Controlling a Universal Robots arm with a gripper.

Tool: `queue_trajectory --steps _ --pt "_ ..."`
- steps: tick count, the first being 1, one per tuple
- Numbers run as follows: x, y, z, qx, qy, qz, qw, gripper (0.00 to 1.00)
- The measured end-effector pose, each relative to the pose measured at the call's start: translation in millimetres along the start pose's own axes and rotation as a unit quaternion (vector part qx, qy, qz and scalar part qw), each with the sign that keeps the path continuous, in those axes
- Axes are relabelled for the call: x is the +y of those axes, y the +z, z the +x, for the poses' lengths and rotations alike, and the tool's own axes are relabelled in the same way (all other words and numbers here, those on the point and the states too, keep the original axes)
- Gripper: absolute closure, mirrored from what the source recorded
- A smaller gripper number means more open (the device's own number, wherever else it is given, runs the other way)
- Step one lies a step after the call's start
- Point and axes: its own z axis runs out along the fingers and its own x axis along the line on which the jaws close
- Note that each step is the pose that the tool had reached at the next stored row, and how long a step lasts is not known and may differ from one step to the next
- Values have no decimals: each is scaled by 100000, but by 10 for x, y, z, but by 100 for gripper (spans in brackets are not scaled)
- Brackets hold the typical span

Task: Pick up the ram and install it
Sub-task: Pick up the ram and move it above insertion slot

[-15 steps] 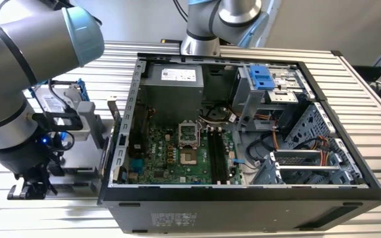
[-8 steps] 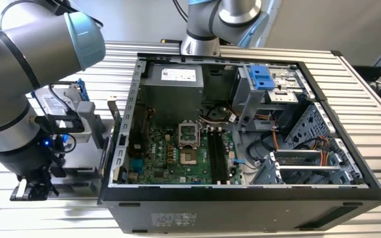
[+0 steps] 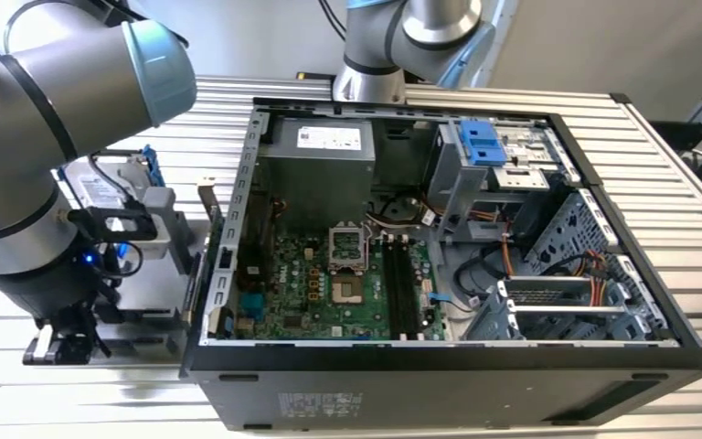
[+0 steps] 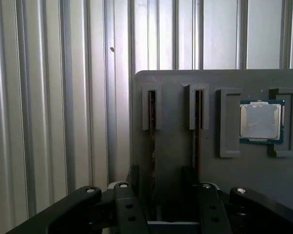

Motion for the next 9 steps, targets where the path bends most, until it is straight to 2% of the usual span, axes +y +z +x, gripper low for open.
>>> queue_trajectory --steps 4,5,9 --pt "0 0 -1 85 3 3 100000 0" --pt "0 0 -1 104 4 6 100000 100" --pt "0 -1 0 209 4 1 100000 100"
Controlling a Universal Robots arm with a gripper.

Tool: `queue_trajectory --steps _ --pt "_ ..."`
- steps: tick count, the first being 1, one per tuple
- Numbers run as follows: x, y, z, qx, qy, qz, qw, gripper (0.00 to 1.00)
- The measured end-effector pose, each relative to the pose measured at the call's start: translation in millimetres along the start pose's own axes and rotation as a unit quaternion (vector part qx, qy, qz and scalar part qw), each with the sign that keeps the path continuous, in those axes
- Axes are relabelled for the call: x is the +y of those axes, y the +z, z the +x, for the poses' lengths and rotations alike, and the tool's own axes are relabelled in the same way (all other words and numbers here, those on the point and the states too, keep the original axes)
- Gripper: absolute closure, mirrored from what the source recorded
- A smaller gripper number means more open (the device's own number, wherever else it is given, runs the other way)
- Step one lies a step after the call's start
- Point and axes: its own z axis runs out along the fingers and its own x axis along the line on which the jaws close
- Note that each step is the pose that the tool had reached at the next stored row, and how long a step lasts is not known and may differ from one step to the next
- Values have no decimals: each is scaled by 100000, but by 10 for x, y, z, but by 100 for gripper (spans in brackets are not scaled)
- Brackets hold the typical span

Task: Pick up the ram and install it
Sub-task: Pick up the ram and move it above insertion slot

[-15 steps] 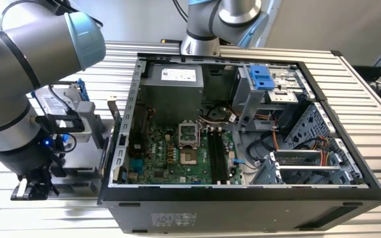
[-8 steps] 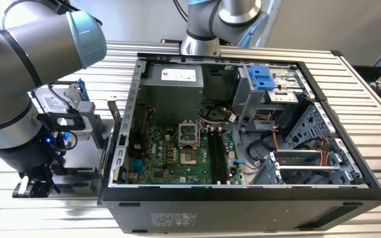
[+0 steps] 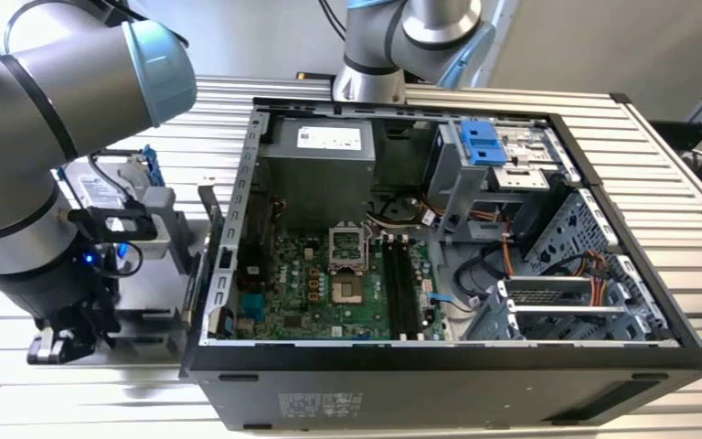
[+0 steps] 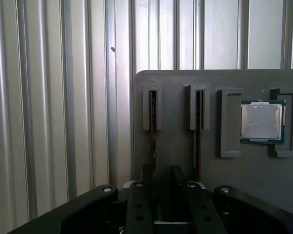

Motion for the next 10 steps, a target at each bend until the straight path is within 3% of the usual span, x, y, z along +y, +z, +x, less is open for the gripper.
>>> queue_trajectory --steps 10 --pt "0 1 -1 200 8 11 100000 100"
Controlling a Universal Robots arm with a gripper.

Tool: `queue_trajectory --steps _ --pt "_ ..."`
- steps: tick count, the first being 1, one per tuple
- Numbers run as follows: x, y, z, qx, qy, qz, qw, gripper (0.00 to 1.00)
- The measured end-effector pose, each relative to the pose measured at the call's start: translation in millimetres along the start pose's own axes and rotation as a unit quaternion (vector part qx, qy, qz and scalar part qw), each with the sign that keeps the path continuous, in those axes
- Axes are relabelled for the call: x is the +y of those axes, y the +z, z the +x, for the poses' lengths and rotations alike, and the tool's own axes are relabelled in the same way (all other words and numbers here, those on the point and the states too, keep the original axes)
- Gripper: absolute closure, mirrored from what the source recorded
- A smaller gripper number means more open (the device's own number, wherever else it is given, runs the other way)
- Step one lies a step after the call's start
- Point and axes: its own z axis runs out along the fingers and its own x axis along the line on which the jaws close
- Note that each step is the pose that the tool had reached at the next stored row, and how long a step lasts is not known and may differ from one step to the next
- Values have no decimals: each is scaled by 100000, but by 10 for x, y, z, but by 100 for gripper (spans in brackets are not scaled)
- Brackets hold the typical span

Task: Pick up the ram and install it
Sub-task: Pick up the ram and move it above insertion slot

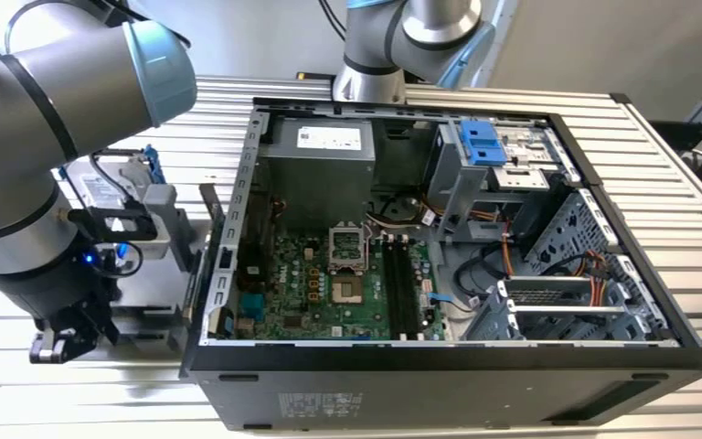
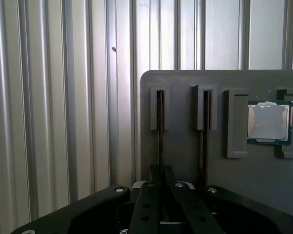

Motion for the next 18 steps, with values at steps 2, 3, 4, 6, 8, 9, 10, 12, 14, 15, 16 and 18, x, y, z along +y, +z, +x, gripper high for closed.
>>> queue_trajectory --steps 2,3,4,6,8,9,10,12,14,15,16,18 --pt "0 0 0 45 0 0 100000 100" --pt "0 0 0 67 3 -1 100000 100" --pt "0 0 0 88 1 0 100000 100" --pt "0 -2 0 111 3 2 100000 100" --pt "1 -36 1 115 5 -27 100000 100" --pt "2 -76 2 112 7 -27 100000 100" --pt "3 -119 3 108 12 -31 100000 100" --pt "5 -213 6 109 15 -47 100000 100" --pt "7 -300 8 118 9 -61 100000 100" --pt "8 -345 9 121 8 -57 100000 100" --pt "8 -384 10 132 4 -56 100000 100" --pt "10 -464 12 143 7 -59 100000 100"
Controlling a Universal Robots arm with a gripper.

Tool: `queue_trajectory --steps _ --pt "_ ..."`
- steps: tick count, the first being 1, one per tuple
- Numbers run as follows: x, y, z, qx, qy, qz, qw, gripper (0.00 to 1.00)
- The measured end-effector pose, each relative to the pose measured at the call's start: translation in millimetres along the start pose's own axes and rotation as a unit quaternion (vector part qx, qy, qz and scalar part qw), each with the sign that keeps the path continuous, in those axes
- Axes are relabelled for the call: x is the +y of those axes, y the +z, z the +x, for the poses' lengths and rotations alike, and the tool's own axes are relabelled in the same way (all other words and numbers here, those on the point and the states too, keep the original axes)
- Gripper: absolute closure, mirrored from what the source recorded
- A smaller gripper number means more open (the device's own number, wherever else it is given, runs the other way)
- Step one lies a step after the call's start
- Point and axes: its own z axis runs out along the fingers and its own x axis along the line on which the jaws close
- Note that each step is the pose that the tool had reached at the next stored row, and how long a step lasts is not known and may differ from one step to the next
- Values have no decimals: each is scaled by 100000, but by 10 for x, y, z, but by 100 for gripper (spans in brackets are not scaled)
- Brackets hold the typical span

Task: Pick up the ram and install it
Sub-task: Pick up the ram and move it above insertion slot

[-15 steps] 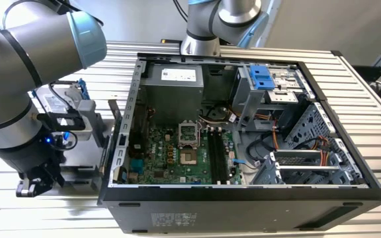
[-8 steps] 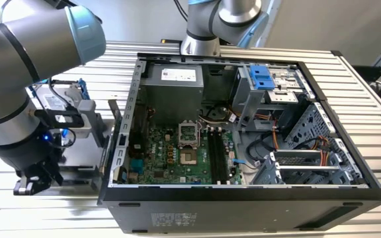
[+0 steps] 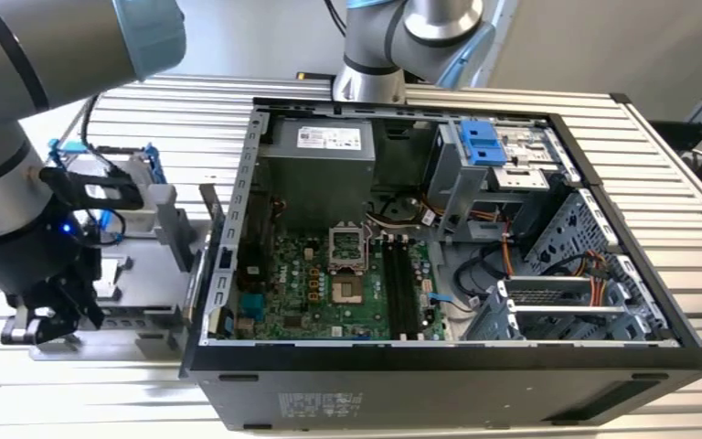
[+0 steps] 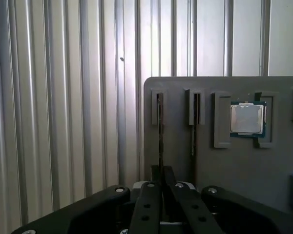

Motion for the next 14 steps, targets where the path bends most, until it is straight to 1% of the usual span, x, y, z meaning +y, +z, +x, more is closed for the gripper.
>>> queue_trajectory --steps 14 --pt "16 -636 19 1 4 -5 100000 100"
